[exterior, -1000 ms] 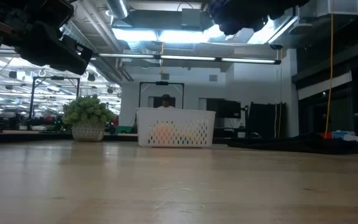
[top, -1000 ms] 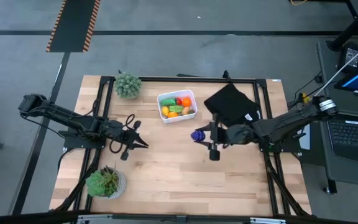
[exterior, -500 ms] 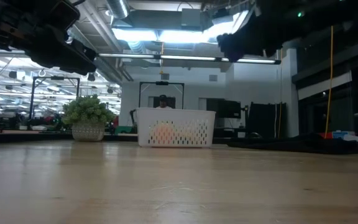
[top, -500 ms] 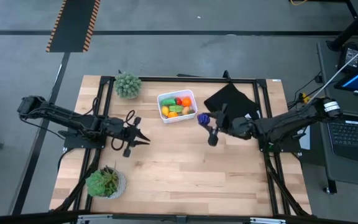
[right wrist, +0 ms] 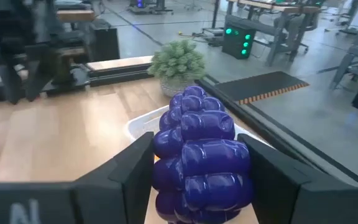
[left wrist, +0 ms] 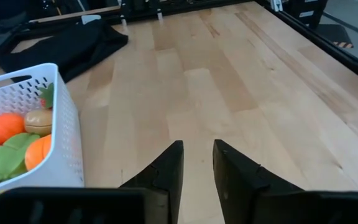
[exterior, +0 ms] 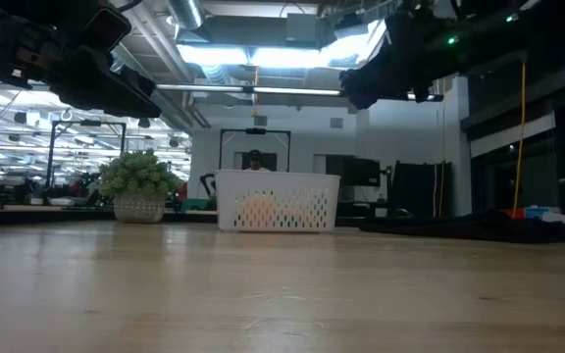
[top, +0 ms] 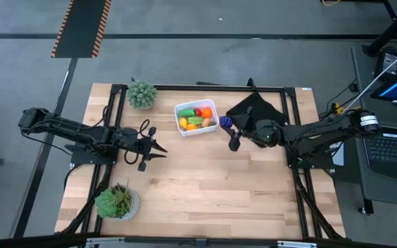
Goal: Pick and placing Produce into tupperware
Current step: Put the grapes into the white bin
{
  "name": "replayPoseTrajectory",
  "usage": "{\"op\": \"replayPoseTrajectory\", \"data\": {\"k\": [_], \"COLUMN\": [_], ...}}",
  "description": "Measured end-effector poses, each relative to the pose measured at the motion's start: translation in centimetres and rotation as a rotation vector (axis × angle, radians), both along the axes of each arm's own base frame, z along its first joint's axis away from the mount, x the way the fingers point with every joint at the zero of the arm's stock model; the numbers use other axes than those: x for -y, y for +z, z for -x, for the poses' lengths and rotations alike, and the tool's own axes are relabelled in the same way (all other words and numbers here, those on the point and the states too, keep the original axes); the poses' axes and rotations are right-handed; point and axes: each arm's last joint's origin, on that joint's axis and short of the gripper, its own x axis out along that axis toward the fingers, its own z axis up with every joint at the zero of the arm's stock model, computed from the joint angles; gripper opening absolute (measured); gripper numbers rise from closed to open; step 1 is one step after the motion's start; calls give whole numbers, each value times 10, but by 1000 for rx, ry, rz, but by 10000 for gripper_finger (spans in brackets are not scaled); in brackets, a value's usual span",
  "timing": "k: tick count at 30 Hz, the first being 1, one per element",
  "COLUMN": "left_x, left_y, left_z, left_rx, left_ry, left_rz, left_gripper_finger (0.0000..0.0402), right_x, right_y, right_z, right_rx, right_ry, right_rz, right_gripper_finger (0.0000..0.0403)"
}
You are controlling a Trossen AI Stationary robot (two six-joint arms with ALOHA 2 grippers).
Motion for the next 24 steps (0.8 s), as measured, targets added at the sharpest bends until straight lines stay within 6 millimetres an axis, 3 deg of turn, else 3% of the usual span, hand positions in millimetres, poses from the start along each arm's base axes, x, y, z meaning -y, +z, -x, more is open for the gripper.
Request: {"op": "replayPoseTrajectory", "data": {"k": [10, 19, 24], "left_x": [-4, -7, -7], "left_y": [0, 0, 0], "left_z": [0, -1, -1], "left_rx": [2, 3, 3], "left_ry": [15, 31, 31], "left_rz": [-21, -21, -21], "left_gripper_finger": [86, 66, 55], "right_x": [40, 82, 103], "right_y": [-13, -13, -6], "right_z": [-17, -65, -79], "right_rx": [56, 19, -31], "right_ry": [-38, -81, -101], "right_rz": [2, 36, 18], "right_gripper_finger": [210, 210, 210]}}
